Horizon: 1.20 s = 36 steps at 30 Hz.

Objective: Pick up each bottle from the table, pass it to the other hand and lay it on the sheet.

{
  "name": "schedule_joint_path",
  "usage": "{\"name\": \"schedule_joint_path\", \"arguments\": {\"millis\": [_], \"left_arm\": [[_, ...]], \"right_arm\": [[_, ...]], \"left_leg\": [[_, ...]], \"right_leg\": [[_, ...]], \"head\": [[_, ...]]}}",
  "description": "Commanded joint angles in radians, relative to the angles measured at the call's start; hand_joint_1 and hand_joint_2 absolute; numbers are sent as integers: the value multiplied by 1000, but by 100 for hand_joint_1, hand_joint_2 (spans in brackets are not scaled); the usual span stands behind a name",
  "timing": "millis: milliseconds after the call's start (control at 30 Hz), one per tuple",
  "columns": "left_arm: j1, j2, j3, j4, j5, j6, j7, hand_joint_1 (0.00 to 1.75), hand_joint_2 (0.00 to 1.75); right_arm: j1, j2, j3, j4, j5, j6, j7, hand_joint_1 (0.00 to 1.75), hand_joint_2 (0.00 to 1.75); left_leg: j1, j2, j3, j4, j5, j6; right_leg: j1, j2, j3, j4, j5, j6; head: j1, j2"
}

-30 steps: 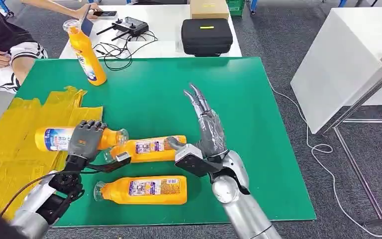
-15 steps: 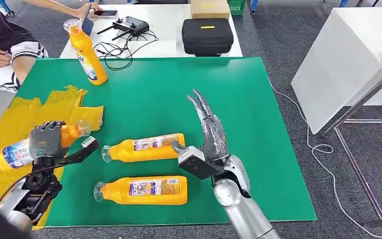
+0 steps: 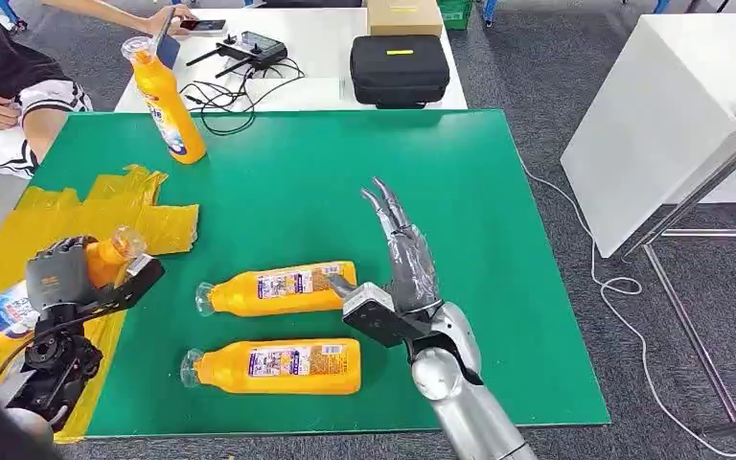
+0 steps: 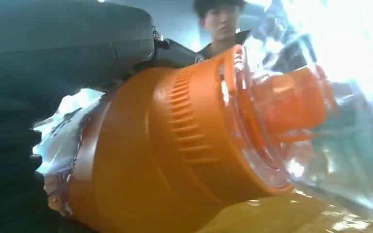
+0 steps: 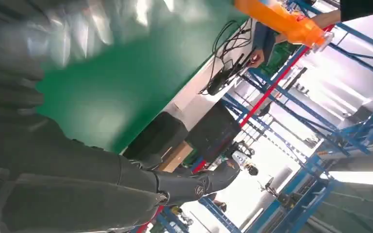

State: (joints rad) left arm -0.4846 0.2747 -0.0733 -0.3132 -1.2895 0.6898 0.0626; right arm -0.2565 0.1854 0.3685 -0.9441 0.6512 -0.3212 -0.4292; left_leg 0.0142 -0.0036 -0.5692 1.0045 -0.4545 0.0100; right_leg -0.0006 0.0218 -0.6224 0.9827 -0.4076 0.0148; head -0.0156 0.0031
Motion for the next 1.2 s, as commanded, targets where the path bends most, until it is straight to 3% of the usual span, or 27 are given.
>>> {"name": "schedule_joint_path", "arguments": {"millis": [33,300,467,600,700,800,933,967,1067,1200], "left_arm": [[-33,-72,97,54,0,-66,-54,0,175],[-31,-112,145,44,38,-102,-108,0,175],[-37,-148,242,19,147,-141,-256,0,175],[-38,-151,243,19,147,-141,-257,0,175],[-41,-173,296,4,225,-195,-377,0,175],[-55,-240,411,-51,488,-572,-759,0,175],[94,-230,118,-529,1057,-938,-761,0,175],[119,-232,97,-635,1187,-1033,-761,0,175],[134,-273,80,-759,1262,-1122,-761,0,175],[144,-322,63,-844,1287,-1201,-761,0,175]], "right_arm": [[-27,-19,-23,62,29,-14,28,0,175],[-60,-19,-24,115,88,-31,86,0,175],[-78,-23,-19,139,175,-51,137,0,175],[-79,-23,-20,140,175,-50,137,0,175],[-96,-24,-17,161,209,-45,152,0,175],[-183,-12,5,287,294,-57,157,0,175],[-279,24,57,436,360,-6,151,0,175],[-307,39,79,478,377,21,149,0,175],[-344,68,127,552,413,105,155,0,175],[-356,95,174,604,447,184,159,0,175]], "left_leg": [[0,-3,7,-2,-1,1],[-1,-2,3,-1,-1,1],[0,-2,3,-1,-1,1],[0,-2,1,-1,0,0],[0,-3,5,-1,-1,1],[0,-3,1,0,0,1],[0,-3,2,0,-1,1],[0,-1,3,1,-1,1],[0,2,5,1,-4,1],[0,-3,4,0,-2,0]], "right_leg": [[0,-5,8,-2,-2,1],[0,-3,4,-1,-1,1],[0,-4,4,-1,-1,1],[0,-3,2,-1,-1,1],[0,-4,6,-1,-2,1],[0,-5,3,0,-1,1],[0,-5,4,-1,-1,1],[0,-3,5,0,-1,1],[1,0,6,1,-2,1],[0,-5,6,0,-3,1]], "head": [[0,0],[0,0],[0,0],[0,0],[0,0],[0,0],[0,0],[0,0],[0,0],[0,0]]}}
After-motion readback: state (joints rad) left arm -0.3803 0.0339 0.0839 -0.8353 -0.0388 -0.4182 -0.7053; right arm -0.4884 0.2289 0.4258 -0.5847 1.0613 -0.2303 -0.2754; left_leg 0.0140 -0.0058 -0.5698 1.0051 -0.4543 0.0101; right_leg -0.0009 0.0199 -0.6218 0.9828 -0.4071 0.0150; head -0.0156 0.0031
